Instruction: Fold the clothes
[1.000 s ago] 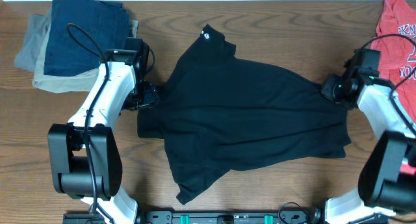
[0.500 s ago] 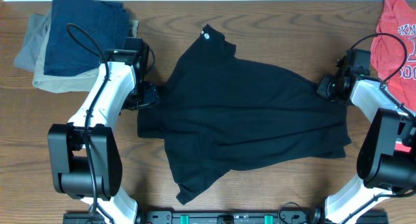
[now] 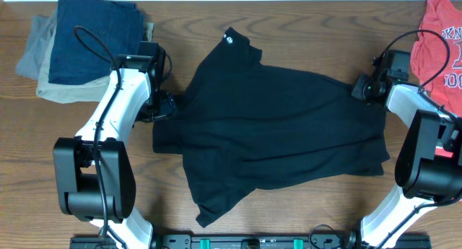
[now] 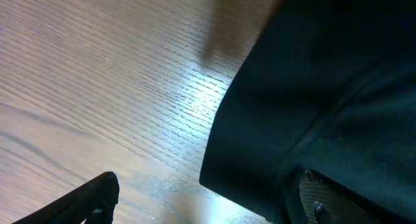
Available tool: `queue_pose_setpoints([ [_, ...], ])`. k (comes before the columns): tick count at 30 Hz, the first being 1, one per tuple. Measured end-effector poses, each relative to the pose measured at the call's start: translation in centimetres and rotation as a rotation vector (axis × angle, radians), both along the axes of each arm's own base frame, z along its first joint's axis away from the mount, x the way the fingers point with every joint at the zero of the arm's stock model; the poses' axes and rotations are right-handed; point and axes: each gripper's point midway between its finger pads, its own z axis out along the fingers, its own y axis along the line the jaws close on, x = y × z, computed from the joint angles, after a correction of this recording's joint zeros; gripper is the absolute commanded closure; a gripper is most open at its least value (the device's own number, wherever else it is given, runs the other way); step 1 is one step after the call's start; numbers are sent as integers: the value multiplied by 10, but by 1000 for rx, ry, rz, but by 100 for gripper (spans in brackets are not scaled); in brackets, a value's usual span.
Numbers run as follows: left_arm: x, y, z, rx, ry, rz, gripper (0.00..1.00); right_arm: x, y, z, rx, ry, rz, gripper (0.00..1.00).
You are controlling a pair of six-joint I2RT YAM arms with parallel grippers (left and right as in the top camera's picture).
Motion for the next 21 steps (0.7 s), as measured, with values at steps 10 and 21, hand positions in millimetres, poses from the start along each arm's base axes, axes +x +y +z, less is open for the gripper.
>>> queue_pose_setpoints([
  [10, 3, -5, -1, -28, -11, 0, 10, 34, -15, 5, -66, -87, -16, 89],
  [21, 7, -24, -3, -138, -26, 0, 10, 79, -29, 9, -78, 12, -4, 87],
])
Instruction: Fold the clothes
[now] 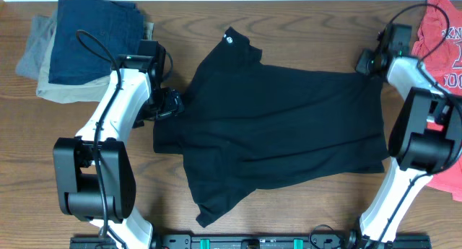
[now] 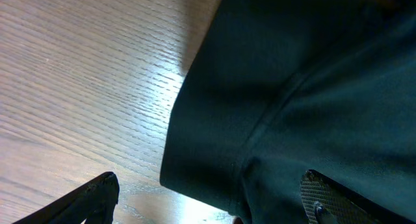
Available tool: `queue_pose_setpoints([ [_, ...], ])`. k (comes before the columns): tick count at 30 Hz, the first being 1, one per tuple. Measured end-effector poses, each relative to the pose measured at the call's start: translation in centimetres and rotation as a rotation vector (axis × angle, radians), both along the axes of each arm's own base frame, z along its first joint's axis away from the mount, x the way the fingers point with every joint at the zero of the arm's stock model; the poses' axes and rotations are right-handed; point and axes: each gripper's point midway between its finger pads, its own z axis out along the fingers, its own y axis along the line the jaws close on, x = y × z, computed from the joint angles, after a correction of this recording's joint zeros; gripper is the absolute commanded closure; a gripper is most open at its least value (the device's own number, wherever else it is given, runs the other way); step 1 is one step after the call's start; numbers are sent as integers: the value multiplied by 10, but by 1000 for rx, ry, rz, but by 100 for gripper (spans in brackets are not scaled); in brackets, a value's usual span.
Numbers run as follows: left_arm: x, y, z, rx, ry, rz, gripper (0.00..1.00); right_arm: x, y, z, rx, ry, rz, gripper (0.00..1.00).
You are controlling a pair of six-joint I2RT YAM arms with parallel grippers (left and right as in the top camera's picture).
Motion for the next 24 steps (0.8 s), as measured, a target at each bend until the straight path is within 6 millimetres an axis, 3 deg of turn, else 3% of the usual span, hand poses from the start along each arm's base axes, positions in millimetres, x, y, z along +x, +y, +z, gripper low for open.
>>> queue_pose_setpoints([
  [2, 1, -1, 0, -3, -3, -3, 10, 0, 0, 11, 5, 54, 8, 88],
  [5, 1, -2, 0, -9, -2, -5, 10, 2, -2, 52, 3, 93, 19, 93],
  [7, 1, -3, 0, -15, -4, -5, 10, 2, -1, 90, 6, 100, 20, 92],
  [13, 1, -4, 0, -20, -5, -5, 10, -37, 12, 171, 42, 137, 29, 91],
  [17, 1, -4, 0, -20, -4, -5, 10, -71, 21, 191, 73, 206, 21, 98],
  [24, 1, -4, 0, -20, -4, -5, 9, -120, 31, 187, 121, 391, -9, 99],
])
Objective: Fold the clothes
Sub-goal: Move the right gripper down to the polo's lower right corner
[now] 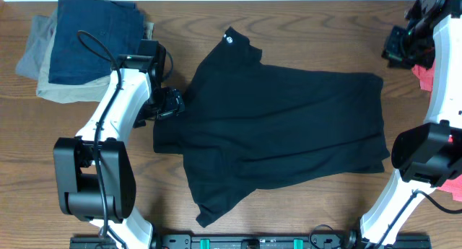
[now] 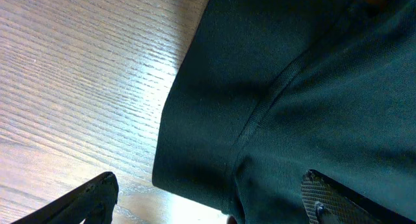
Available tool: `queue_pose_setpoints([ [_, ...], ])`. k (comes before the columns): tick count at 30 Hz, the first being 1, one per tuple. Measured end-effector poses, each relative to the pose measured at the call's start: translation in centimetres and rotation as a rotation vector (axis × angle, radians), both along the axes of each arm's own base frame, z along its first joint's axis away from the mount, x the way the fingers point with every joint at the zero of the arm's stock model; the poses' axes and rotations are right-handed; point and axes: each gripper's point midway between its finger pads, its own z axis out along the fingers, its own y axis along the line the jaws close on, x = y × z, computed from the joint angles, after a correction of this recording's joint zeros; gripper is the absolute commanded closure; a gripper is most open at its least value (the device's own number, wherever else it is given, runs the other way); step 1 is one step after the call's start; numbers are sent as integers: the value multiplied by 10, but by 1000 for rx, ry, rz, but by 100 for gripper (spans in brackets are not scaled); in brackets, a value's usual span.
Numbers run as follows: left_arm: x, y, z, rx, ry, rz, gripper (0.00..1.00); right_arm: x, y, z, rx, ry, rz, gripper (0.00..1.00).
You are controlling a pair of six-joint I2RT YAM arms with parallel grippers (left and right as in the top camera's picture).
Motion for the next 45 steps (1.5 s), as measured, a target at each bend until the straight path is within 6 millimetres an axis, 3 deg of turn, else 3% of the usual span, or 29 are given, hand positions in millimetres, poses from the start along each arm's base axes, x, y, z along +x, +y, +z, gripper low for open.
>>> queue_pose_setpoints([
  [5, 0, 0, 0, 0, 1, 0, 10, -23, 0, 2, -17, 60, -42, 99],
  [12, -4, 0, 0, 1, 16, 0, 9, -77, 3, -11, -71, 122, -87, 97],
  [16, -5, 0, 0, 1, 19, 0, 9, -102, 6, -39, -77, 142, -113, 94],
  [23, -7, 1, 0, 3, 30, 0, 9, -143, 14, -117, -51, 237, -173, 90],
  [29, -8, 1, 0, 3, 31, 0, 9, -164, -3, -168, 3, 229, -319, 92],
  [38, -8, 1, 0, 3, 31, 0, 9, -196, -33, -199, 70, 223, -529, 91],
  [45, -8, 1, 0, 3, 31, 0, 9, -202, -40, -201, 107, 189, -596, 99],
])
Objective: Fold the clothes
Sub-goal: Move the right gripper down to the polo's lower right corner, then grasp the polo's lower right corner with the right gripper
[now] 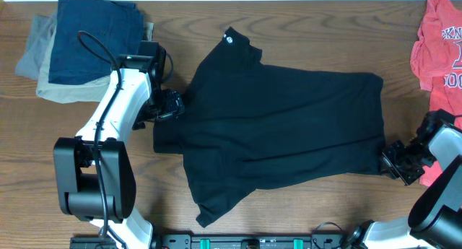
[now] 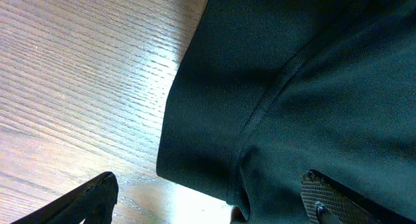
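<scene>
A black polo shirt (image 1: 281, 130) lies spread across the middle of the table, collar toward the back left. My left gripper (image 1: 170, 105) sits at the shirt's left sleeve. In the left wrist view it (image 2: 209, 208) is open wide, and the sleeve's hemmed edge (image 2: 214, 152) lies on the wood between its fingers (image 2: 331, 197). My right gripper (image 1: 396, 161) is low at the shirt's front right corner. Whether its jaws are parted or touch the cloth cannot be made out.
A stack of folded clothes (image 1: 79, 43), navy on top of grey and khaki, sits at the back left, just behind the left arm. A red printed shirt (image 1: 439, 47) lies at the right edge, beside the right arm. Wooden tabletop (image 1: 86, 169) surrounds the shirt.
The right gripper was raised at the back right beside the red shirt; now it is down at the black shirt's front right corner. The left gripper stays open at the sleeve.
First the right gripper was at the shirt's back right corner, which lay drawn in. Then it stood farther back with that corner stretched out. Later it was off the shirt and the right hem lay straight. Now it is at the front right corner. The left gripper stayed open.
</scene>
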Available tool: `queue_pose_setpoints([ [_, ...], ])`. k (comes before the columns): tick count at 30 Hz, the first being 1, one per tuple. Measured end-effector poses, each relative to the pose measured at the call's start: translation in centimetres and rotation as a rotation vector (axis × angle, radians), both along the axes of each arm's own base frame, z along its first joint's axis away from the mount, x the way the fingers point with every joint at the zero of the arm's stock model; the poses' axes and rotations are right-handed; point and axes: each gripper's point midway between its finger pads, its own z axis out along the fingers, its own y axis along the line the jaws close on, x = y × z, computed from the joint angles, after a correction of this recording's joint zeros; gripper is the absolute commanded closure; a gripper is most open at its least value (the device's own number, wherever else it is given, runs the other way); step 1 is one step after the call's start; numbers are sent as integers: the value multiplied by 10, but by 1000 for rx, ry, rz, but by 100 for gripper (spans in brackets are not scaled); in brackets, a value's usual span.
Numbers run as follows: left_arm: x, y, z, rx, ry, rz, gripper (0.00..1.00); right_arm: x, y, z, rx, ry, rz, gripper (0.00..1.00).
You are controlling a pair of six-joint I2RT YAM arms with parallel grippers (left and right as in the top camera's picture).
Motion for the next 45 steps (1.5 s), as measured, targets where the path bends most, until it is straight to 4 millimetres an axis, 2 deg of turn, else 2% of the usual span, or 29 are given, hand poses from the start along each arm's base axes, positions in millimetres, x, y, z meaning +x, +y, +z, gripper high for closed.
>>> queue_pose_setpoints([
  [7, 0, 0, 0, 0, 0, 0, 9, -3, 0, 3, 13, -4, -7, 98],
  [10, -1, 0, 0, 0, 5, 0, 9, -7, 2, 14, 15, 3, -2, 93],
  [11, -1, 0, 0, 0, 5, 0, 9, -5, 1, 20, 8, -6, 0, 87],
  [13, -2, 0, 0, 1, 7, 0, 9, 0, -4, 35, -15, -41, -3, 57],
  [14, -2, 0, 0, 1, 7, 0, 9, 6, -8, 45, -39, -73, 6, 48],
  [17, -1, 0, 0, 1, 6, 0, 9, 15, -14, 63, -79, -135, 19, 41],
  [20, -1, 0, 0, 0, 5, 0, 9, 16, -14, 66, -88, -149, 30, 34],
  [23, -1, 0, 0, 0, 5, 0, 9, 21, -16, 59, -106, -176, 38, 34],
  [27, -1, 0, 0, 0, 4, 0, 9, 22, -9, 39, -97, -205, 47, 37],
  [31, -1, 0, 0, 1, 4, 0, 9, 23, -2, 20, -70, -240, 46, 52],
  [36, -1, 0, 0, 1, 6, 0, 9, 27, 2, 16, -52, -264, 48, 72],
  [38, -1, 0, 0, 1, 6, 0, 9, 28, 2, 16, -52, -272, 46, 76],
  [43, -1, 0, 0, 1, 6, 0, 9, 30, 1, 17, -54, -281, 48, 77],
  [45, -1, 0, 0, 1, 6, 0, 9, 31, 1, 17, -55, -283, 46, 67],
])
